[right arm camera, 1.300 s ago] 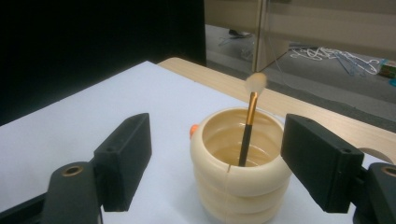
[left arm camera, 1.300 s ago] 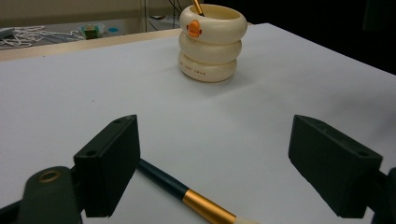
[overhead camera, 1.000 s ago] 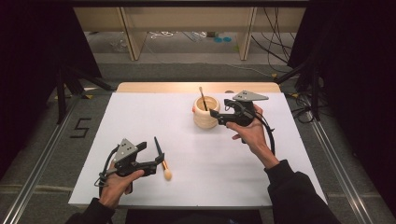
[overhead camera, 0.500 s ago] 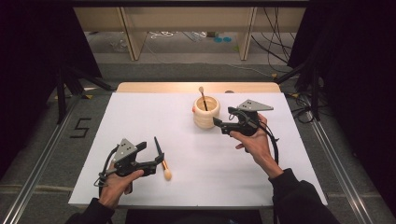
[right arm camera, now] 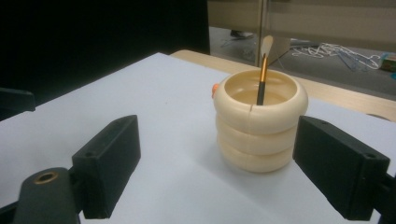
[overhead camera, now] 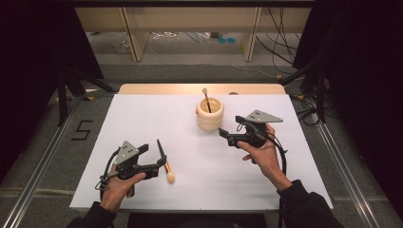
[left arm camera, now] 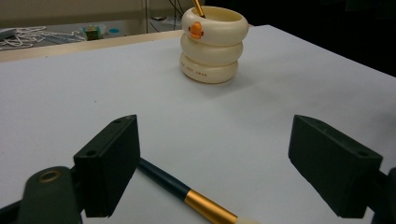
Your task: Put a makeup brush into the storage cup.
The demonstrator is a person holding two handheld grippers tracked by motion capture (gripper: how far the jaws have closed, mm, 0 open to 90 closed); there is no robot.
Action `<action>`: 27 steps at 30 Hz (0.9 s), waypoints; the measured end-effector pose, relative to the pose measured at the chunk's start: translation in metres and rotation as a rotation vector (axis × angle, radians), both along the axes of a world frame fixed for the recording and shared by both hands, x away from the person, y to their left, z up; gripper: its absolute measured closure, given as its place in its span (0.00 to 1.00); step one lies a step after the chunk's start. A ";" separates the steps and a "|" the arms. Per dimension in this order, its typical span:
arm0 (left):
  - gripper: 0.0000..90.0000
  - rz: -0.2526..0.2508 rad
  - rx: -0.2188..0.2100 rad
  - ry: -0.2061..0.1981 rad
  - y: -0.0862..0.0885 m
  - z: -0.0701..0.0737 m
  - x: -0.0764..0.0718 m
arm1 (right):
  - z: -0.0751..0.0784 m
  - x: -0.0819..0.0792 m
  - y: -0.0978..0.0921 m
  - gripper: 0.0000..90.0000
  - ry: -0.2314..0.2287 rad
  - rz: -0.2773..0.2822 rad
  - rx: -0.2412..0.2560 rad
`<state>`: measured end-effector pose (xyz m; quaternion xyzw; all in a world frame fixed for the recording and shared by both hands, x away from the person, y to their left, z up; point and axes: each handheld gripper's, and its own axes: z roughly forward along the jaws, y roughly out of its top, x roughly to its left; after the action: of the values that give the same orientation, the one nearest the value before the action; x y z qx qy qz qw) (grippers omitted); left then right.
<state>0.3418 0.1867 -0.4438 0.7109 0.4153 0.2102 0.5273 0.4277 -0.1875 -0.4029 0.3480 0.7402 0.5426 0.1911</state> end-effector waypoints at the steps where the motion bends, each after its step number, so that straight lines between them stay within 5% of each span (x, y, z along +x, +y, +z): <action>1: 0.18 0.000 0.000 0.000 0.000 0.000 0.000 | -0.001 -0.002 -0.001 0.18 0.003 0.002 -0.005; 27: 0.18 0.016 -0.004 0.009 0.000 0.001 0.003 | -0.019 -0.036 -0.015 0.18 0.048 0.017 0.033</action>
<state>0.3443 0.1864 -0.4433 0.7074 0.4238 0.2101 0.5253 0.3913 -0.2026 -0.4216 0.3578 0.7386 0.5477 0.1629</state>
